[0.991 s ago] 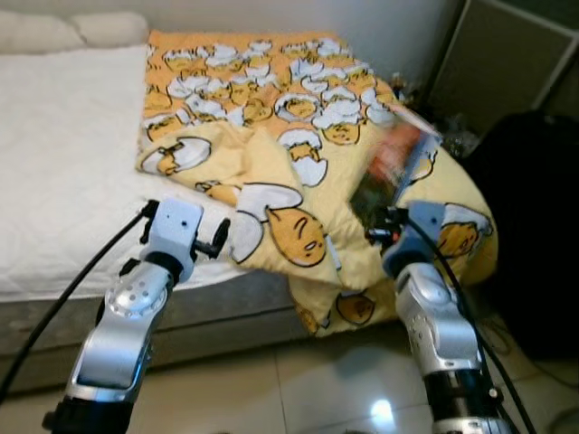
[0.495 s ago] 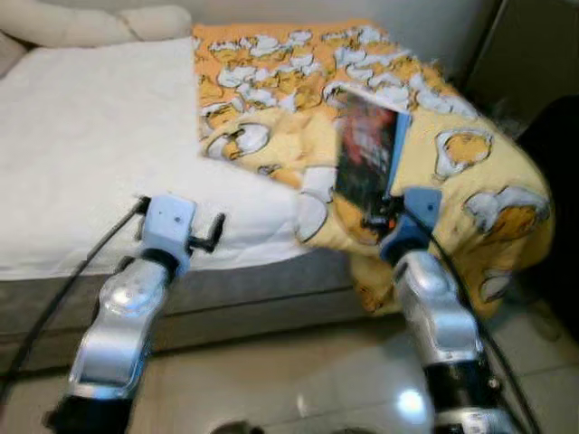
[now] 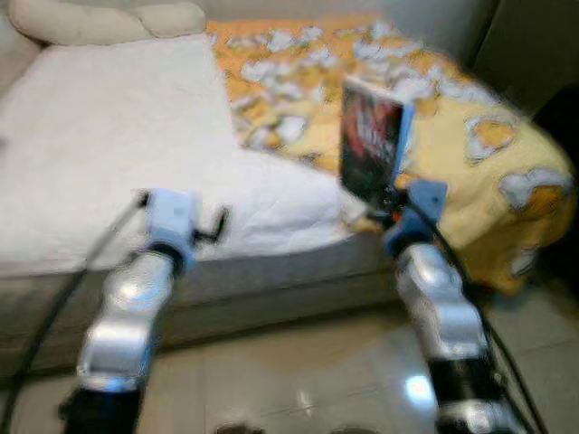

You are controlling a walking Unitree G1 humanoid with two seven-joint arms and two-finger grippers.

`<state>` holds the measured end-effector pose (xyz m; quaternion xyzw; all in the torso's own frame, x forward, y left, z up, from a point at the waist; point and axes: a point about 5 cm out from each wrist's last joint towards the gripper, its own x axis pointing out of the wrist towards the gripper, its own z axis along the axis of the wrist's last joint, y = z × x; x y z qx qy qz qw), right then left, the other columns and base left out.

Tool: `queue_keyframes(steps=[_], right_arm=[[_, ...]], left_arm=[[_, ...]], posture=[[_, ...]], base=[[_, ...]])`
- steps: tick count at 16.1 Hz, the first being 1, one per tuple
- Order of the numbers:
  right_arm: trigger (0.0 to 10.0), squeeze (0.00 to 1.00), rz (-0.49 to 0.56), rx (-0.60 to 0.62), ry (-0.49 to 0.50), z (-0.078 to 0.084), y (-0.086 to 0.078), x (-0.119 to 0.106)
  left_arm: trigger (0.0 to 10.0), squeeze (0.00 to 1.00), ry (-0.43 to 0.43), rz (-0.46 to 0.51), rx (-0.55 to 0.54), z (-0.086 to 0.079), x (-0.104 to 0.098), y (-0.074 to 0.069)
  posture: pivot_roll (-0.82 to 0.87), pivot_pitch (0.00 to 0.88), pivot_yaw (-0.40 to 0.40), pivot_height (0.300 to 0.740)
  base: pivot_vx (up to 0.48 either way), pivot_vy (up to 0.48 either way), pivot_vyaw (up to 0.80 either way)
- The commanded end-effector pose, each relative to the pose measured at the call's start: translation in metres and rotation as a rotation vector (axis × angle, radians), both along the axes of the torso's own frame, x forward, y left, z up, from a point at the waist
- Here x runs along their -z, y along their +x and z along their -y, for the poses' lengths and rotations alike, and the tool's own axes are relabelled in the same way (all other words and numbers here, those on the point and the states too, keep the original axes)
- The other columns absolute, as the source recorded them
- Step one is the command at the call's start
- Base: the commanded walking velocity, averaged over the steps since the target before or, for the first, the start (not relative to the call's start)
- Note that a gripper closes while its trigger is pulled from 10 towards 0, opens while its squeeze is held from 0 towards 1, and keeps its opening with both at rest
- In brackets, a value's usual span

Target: Clean up the room

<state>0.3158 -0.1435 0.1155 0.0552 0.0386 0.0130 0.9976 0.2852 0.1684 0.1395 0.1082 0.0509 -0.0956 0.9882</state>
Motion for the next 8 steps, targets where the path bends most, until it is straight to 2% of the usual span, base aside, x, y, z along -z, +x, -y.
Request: queue_keyframes(steps=[1, 7, 8], right_arm=[[10.0, 0.00, 0.056, 0.002, 0.014, -0.0024, 0.0045, -0.0146], [10.0, 0.00, 0.050, -0.017, 0.010, -0.0057, 0.0043, -0.0133], [10.0, 0.00, 0.047, -0.020, 0.010, -0.0064, 0.0046, -0.0132]], left_arm=[[10.0, 0.00, 0.007, 0.004, -0.027, -0.0071, -0.0032, 0.0026], [10.0, 0.00, -0.004, 0.008, -0.034, -0.0073, -0.0040, 0.0035], [10.0, 0.00, -0.019, 0.015, -0.040, -0.0071, -0.0048, 0.0043]], posture=[[-0.02, 0.000, -0.013, 0.740], [-0.02, 0.000, -0.016, 0.740], [-0.02, 0.000, -0.016, 0.740]], base=[[0.000, 0.446, 0.00], [0.000, 0.448, 0.00], [0.000, 0.000, 0.00]])
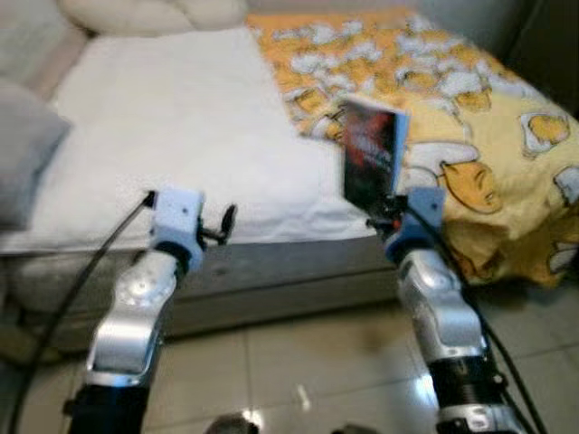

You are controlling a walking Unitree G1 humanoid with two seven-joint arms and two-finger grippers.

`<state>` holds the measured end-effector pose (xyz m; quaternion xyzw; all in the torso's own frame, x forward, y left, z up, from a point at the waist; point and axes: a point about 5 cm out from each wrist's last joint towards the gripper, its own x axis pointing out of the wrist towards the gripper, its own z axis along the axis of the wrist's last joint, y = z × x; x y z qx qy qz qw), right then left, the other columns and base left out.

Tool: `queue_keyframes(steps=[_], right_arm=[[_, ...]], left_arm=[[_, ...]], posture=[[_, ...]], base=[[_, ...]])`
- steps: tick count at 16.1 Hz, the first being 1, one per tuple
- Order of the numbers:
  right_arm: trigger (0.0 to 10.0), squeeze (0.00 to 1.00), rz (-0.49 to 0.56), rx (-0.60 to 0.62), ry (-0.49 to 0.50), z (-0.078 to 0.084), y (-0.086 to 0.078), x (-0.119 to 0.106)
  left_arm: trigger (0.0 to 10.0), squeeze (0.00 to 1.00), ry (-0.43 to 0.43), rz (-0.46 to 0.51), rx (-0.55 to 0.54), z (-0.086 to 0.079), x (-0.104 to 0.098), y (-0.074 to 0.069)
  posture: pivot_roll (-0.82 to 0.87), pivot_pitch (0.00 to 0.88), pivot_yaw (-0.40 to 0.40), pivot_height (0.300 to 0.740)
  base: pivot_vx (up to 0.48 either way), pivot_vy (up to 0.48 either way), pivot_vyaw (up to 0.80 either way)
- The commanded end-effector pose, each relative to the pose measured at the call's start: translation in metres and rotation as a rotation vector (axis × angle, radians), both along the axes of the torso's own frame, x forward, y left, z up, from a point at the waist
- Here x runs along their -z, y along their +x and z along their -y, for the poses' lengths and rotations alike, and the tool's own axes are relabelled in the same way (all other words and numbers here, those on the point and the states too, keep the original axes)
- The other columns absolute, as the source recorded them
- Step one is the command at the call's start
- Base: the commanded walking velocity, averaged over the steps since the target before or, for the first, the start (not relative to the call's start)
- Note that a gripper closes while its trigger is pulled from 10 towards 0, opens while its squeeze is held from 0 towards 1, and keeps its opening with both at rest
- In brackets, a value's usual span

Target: Clean up the room

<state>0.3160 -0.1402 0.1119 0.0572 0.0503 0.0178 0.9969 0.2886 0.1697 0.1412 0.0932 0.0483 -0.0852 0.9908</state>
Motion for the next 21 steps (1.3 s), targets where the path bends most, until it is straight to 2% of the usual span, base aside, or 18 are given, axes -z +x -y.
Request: queue_keyframes(steps=[1, 7, 11, 21], right_arm=[[10.0, 0.00, 0.066, -0.016, 0.004, -0.0050, 0.0047, -0.0168], [10.0, 0.00, 0.058, -0.055, -0.063, -0.0075, 0.0048, -0.0160], [10.0, 0.00, 0.049, -0.074, -0.046, -0.0114, 0.0034, -0.0144], [10.0, 0.00, 0.046, -0.069, -0.032, -0.0118, 0.0020, -0.0130]], left_arm=[[10.0, 0.00, -0.014, 0.006, -0.035, -0.0063, -0.0040, 0.0021], [10.0, 0.00, -0.006, 0.025, -0.025, -0.0057, -0.0072, 0.0028], [10.0, 0.00, -0.003, 0.028, -0.034, -0.0072, -0.0076, 0.0021], [10.0, 0.00, 0.007, 0.028, -0.043, -0.0123, -0.0075, 0.0005]], posture=[[-0.02, 0.000, -0.016, 0.740], [-0.02, 0.000, -0.019, 0.740], [-0.02, 0.000, -0.019, 0.740], [-0.03, 0.000, -0.018, 0.740]], base=[[0.000, 0.000, 0.00], [0.000, 0.000, 0.00], [0.298, 0.000, 0.74], [0.335, 0.000, 0.00]])
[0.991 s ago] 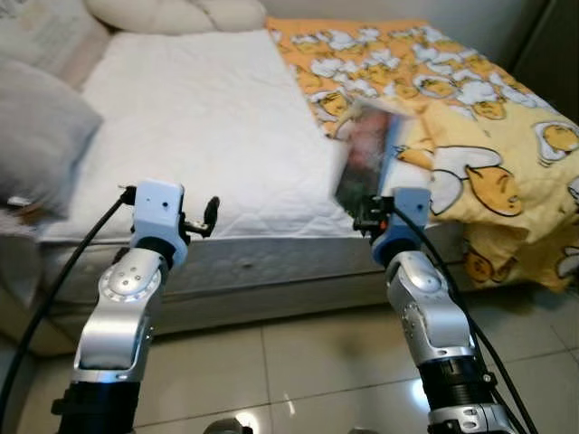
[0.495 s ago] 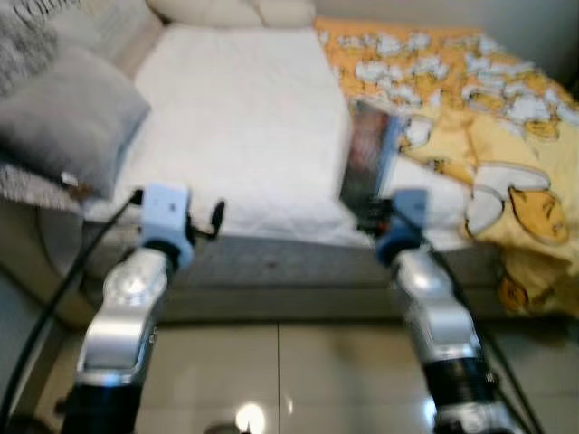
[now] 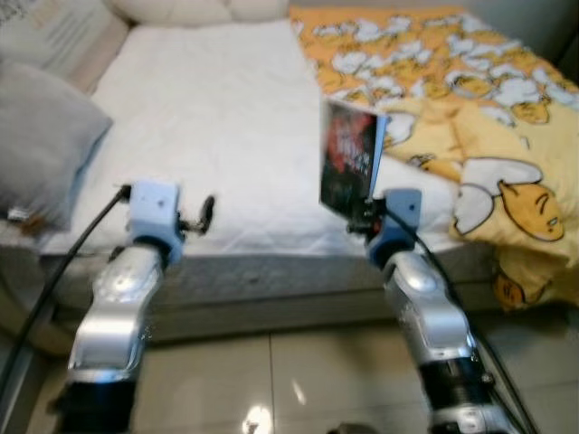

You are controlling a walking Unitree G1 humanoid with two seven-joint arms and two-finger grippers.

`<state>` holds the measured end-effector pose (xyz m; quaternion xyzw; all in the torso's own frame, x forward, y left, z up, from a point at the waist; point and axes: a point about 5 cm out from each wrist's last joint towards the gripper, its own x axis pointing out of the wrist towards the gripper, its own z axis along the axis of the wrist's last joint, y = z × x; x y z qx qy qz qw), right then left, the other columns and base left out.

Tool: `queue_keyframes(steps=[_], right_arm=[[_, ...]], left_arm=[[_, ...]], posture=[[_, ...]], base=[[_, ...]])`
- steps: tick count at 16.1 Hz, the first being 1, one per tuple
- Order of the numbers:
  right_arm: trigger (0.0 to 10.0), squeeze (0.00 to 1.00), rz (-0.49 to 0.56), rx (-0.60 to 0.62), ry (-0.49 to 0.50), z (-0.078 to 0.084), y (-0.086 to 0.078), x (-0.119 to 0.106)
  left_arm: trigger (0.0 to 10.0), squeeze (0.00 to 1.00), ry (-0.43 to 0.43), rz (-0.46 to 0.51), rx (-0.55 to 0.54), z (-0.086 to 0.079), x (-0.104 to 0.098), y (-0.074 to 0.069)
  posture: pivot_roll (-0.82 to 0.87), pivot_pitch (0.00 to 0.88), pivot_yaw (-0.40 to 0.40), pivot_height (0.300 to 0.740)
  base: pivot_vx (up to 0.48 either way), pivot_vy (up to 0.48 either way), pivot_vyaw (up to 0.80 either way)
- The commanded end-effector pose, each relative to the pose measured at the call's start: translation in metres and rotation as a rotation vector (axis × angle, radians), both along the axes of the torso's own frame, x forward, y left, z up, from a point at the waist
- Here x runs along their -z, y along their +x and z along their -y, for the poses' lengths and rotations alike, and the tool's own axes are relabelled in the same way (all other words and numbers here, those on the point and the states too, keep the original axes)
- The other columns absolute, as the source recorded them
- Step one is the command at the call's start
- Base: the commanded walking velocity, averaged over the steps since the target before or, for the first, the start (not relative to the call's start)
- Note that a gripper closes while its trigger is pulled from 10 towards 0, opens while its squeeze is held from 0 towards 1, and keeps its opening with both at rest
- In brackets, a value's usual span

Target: Clean up the room

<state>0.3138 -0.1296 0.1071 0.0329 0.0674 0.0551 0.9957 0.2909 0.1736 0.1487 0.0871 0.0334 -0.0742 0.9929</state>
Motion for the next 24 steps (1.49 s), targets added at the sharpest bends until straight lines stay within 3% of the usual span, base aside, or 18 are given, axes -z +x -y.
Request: queue_keyframes(steps=[1, 22, 24], right_arm=[[10.0, 0.00, 0.069, 0.014, 0.012, 0.000, 0.005, -0.017], [10.0, 0.00, 0.073, 0.007, 0.037, 0.000, 0.003, -0.015], [10.0, 0.00, 0.077, -0.019, -0.034, -0.001, 0.000, -0.013]], left_arm=[[10.0, 0.00, 0.020, -0.003, -0.025, -0.009, 0.000, -0.002], [10.0, 0.00, 0.013, -0.025, -0.060, -0.018, 0.009, -0.003], [10.0, 0.00, 0.009, -0.029, -0.065, -0.019, 0.010, -0.005]], posture=[[-0.02, 0.000, -0.020, 0.740], [-0.03, 0.000, -0.014, 0.740], [-0.03, 0.000, -0.011, 0.740]], base=[[0.352, 0.000, 0.00], [0.349, 0.000, 0.00], [0.337, 0.000, 0.64]])
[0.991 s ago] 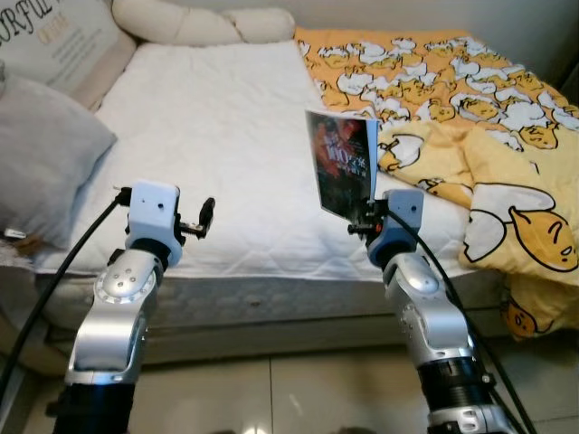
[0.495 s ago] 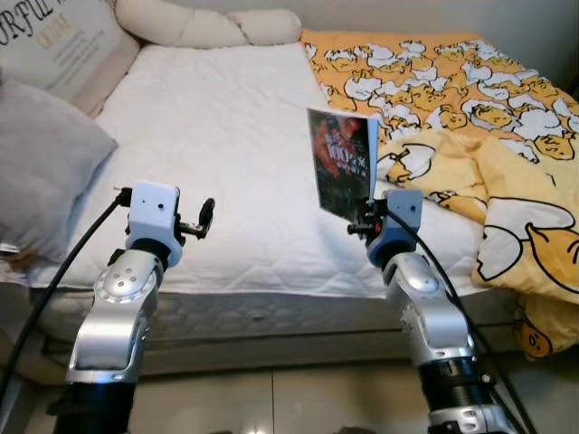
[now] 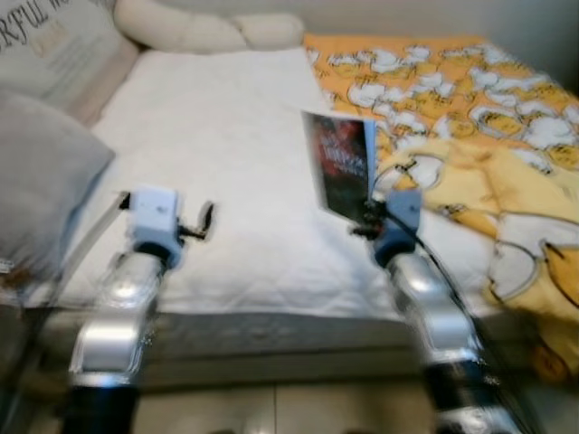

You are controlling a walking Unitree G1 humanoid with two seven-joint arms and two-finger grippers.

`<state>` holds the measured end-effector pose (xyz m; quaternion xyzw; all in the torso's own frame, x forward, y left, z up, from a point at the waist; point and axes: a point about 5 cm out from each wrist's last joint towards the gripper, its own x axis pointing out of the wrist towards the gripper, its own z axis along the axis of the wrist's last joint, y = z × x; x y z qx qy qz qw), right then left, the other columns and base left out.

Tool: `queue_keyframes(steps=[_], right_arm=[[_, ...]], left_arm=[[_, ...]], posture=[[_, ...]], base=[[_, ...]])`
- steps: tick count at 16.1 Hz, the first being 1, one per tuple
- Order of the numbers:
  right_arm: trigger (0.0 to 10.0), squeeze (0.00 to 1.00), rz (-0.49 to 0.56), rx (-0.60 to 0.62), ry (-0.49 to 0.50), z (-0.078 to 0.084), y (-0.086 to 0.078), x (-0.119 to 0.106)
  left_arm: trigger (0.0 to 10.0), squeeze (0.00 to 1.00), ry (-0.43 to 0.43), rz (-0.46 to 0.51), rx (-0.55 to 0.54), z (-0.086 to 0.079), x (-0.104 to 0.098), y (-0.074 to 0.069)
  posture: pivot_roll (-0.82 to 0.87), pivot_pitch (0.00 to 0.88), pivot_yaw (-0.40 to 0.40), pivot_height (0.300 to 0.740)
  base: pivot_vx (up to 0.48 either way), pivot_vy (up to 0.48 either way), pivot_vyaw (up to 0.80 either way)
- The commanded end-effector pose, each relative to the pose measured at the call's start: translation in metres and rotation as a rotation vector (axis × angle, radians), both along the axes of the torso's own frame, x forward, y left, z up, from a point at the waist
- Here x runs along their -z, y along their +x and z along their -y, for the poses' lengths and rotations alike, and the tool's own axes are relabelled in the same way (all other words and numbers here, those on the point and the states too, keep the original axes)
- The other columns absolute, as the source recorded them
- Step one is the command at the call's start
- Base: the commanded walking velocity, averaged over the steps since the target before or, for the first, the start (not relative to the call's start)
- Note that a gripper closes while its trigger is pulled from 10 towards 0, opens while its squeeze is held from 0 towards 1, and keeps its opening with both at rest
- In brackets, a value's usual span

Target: Clean up the room

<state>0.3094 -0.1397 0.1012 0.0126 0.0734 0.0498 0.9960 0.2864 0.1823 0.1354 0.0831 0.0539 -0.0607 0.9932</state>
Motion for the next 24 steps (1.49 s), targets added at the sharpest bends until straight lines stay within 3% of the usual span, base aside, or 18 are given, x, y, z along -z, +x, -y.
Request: queue_keyframes(steps=[1, 5, 15, 24], right_arm=[[10.0, 0.00, 0.090, -0.018, 0.032, -0.0110, 0.0047, -0.0192], [10.0, 0.00, 0.086, 0.034, 0.112, -0.0048, 0.0058, -0.0192], [10.0, 0.00, 0.072, 0.048, 0.100, -0.0010, 0.0091, -0.0195], [10.0, 0.00, 0.088, 0.020, 0.096, -0.0073, 0.0077, -0.0200]], left_arm=[[10.0, 0.00, 0.015, 0.010, -0.032, -0.0106, -0.0039, -0.0009], [10.0, 0.00, 0.034, 0.018, -0.014, -0.0073, -0.0079, 0.0009], [10.0, 0.00, 0.036, 0.018, 0.000, -0.0048, -0.0077, 0.0016], [10.0, 0.00, 0.040, 0.023, -0.001, -0.0068, -0.0088, 0.0017]], posture=[[-0.03, 0.000, -0.011, 0.740], [-0.02, 0.000, -0.010, 0.740], [-0.02, 0.000, -0.014, 0.740], [-0.02, 0.000, -0.011, 0.740]], base=[[0.337, 0.000, 0.80], [0.331, 0.000, 0.12], [0.328, 0.000, -0.08], [0.322, 0.000, -0.09]])
